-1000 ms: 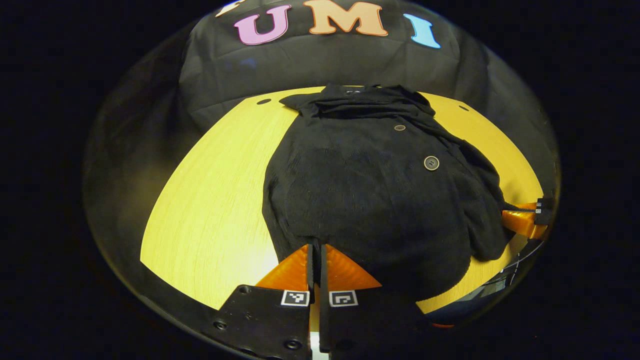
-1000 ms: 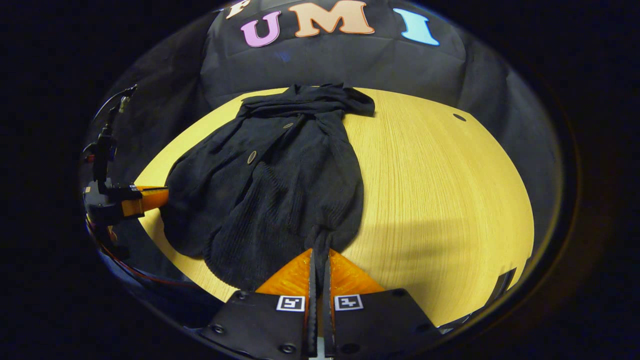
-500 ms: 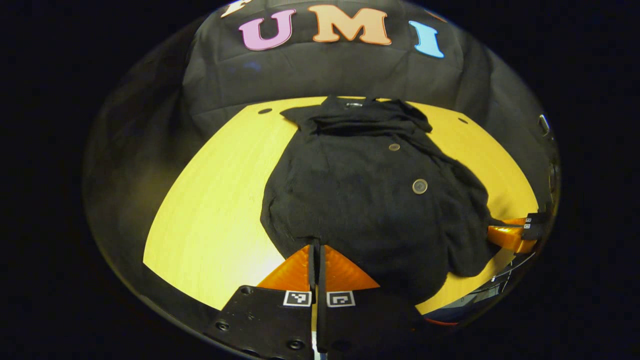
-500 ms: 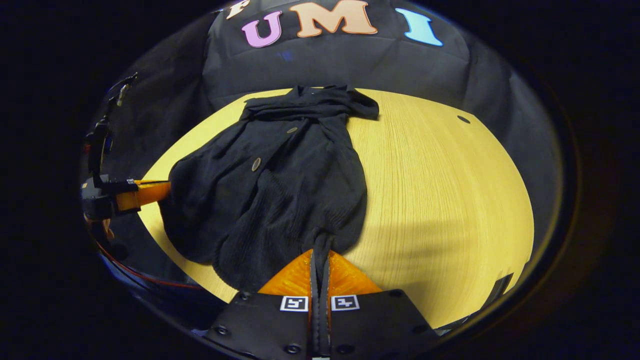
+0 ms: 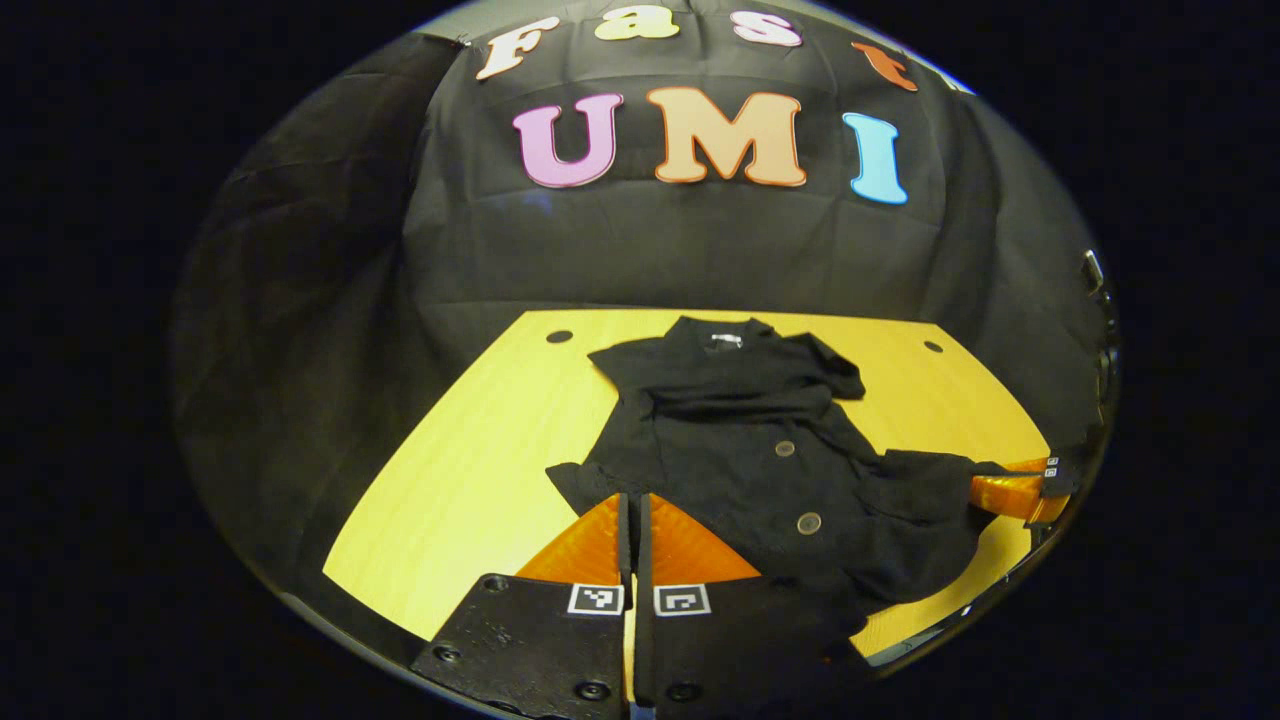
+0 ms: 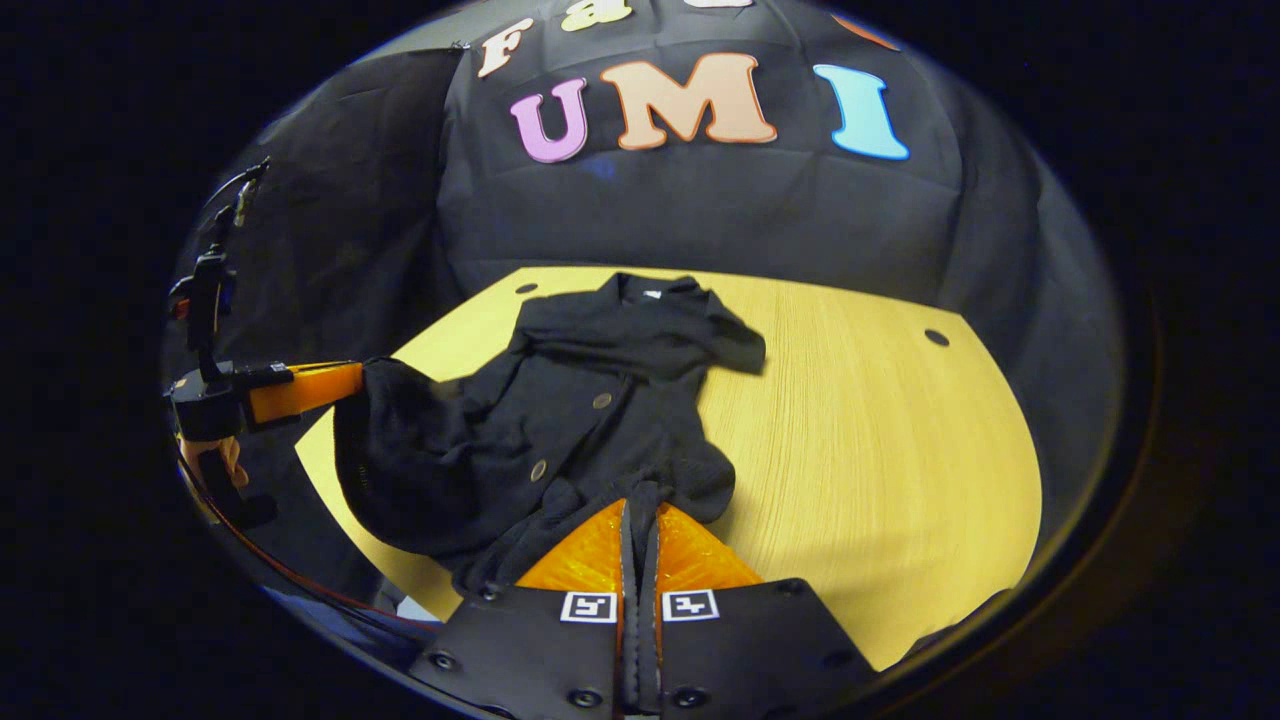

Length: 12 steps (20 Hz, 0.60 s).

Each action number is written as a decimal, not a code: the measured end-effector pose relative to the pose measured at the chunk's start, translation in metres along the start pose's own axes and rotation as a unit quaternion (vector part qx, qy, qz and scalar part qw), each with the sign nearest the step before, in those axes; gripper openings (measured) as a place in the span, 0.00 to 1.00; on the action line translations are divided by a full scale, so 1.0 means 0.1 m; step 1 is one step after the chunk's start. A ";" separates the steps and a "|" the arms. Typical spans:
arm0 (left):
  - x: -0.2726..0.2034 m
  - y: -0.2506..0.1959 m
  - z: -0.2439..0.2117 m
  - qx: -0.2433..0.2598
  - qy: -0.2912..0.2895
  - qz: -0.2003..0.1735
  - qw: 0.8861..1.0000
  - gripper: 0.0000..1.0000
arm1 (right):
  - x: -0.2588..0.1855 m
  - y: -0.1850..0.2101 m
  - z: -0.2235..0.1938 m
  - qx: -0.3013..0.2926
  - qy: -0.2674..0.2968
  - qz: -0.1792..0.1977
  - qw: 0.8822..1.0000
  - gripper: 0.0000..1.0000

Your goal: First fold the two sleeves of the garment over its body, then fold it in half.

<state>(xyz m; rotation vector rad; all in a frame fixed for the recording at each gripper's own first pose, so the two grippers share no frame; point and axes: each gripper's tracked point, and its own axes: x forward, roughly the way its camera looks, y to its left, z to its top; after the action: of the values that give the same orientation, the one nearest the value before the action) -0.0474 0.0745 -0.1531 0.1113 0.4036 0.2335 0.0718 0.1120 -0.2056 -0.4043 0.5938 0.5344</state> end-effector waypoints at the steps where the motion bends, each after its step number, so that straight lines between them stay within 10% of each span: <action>1: 0.04 0.00 0.09 -0.002 -0.007 0.001 1.000 0.00 | -0.01 -0.03 0.15 -0.002 -0.014 0.003 1.000 0.02; 12: 0.76 0.08 1.09 -0.006 -0.061 -0.024 0.998 0.00 | 0.36 -0.28 1.36 -0.015 -0.082 -0.051 0.995 0.02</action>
<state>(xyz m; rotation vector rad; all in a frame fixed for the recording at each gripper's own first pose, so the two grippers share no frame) 0.0625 0.0945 -0.0812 0.1037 0.2828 0.1802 0.1697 0.1708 -0.1188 -0.4125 0.4059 0.4745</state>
